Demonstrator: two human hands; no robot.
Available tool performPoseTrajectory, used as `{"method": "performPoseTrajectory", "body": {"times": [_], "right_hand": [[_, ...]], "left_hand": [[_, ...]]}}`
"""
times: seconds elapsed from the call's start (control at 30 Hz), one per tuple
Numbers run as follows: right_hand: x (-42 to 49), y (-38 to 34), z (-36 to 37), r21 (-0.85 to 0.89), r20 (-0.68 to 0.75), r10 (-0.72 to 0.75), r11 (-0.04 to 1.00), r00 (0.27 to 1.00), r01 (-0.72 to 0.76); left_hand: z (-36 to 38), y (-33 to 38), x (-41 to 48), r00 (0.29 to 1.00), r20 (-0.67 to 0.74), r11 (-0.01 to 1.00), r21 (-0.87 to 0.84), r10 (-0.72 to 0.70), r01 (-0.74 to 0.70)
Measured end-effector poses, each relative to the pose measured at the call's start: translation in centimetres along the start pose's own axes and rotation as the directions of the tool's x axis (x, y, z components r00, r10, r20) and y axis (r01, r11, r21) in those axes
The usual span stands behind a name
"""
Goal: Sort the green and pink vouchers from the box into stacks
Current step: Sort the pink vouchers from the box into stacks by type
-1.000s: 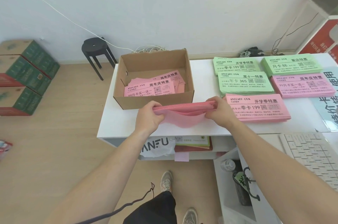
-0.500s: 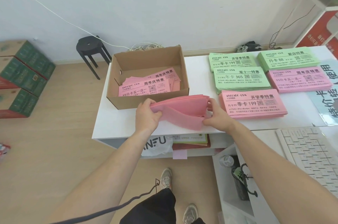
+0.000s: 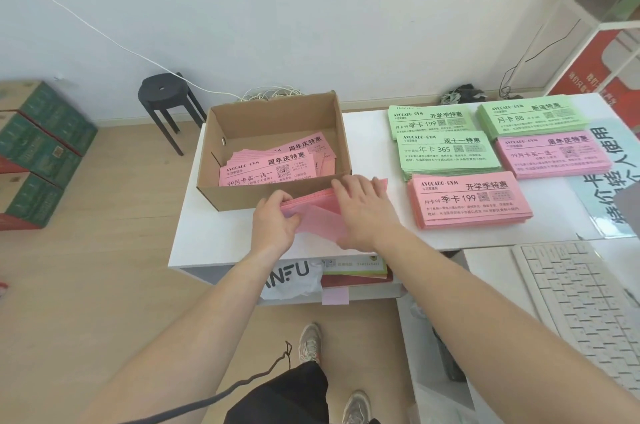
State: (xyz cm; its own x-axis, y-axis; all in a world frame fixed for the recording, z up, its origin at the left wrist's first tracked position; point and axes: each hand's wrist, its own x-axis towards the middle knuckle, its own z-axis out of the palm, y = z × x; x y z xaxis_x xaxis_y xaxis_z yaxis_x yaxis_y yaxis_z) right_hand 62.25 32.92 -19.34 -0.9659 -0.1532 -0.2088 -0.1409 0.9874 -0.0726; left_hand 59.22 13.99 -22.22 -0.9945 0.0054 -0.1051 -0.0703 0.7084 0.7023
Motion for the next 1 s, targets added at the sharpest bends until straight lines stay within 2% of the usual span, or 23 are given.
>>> {"method": "performPoseTrajectory", "body": {"times": [0.1,0.23,0.33,0.43,0.5,0.57,0.63,0.7,0.8,0.9,1.0], "right_hand": [[0.9,0.4,0.7,-0.114,-0.129,0.047,0.992,0.991,-0.062],[1.6,3.2,0.7,-0.072,-0.159,0.091,0.992,0.983,-0.103],[1.7,5.4,0.8,0.043,-0.117,0.156,0.988,0.981,-0.152],[1.4,6.8,1.1,0.258,-0.066,0.251,0.939,0.966,-0.227],[0.8,7.4,1.5,0.464,-0.052,0.315,0.848,0.948,-0.256],[0.2,7.7,2.3,0.71,0.002,0.39,0.648,0.921,-0.276],[-0.6,8.0,3.2,0.832,0.048,0.431,0.482,0.901,-0.275],[-1.3,8.2,4.2,0.874,0.083,0.431,0.402,0.899,-0.274],[-2.0,7.9,5.4,0.862,0.118,0.418,0.407,0.901,-0.302],[-2.1,7.3,6.2,0.84,0.073,0.473,0.445,0.878,-0.31],[-1.9,6.8,5.8,0.817,0.034,0.459,0.499,0.888,-0.289]], "left_hand": [[-0.2,-0.1,0.1,1.0,0.014,1.0,0.0,0.009,-0.009],[-0.4,-0.5,0.2,0.999,0.048,1.0,-0.015,0.012,-0.011],[-0.7,-0.9,0.5,0.998,0.061,0.998,-0.057,0.011,-0.007],[-1.2,-1.3,0.4,0.997,0.074,0.99,-0.133,-0.03,0.039],[-1.4,-1.8,0.3,0.997,0.069,0.985,-0.166,-0.03,0.041],[-1.4,-2.2,0.2,0.997,0.069,0.981,-0.189,-0.028,0.04],[-1.2,-2.3,0.2,0.997,0.077,0.98,-0.196,-0.028,0.042],[-0.9,-2.4,0.3,0.996,0.088,0.979,-0.199,-0.027,0.044],[-0.8,-2.7,0.5,0.995,0.092,0.979,-0.197,-0.028,0.046],[-0.7,-3.0,0.6,0.994,0.1,0.982,-0.182,-0.035,0.053],[-0.9,-3.3,0.9,0.992,0.116,0.983,-0.173,-0.039,0.058]]}}
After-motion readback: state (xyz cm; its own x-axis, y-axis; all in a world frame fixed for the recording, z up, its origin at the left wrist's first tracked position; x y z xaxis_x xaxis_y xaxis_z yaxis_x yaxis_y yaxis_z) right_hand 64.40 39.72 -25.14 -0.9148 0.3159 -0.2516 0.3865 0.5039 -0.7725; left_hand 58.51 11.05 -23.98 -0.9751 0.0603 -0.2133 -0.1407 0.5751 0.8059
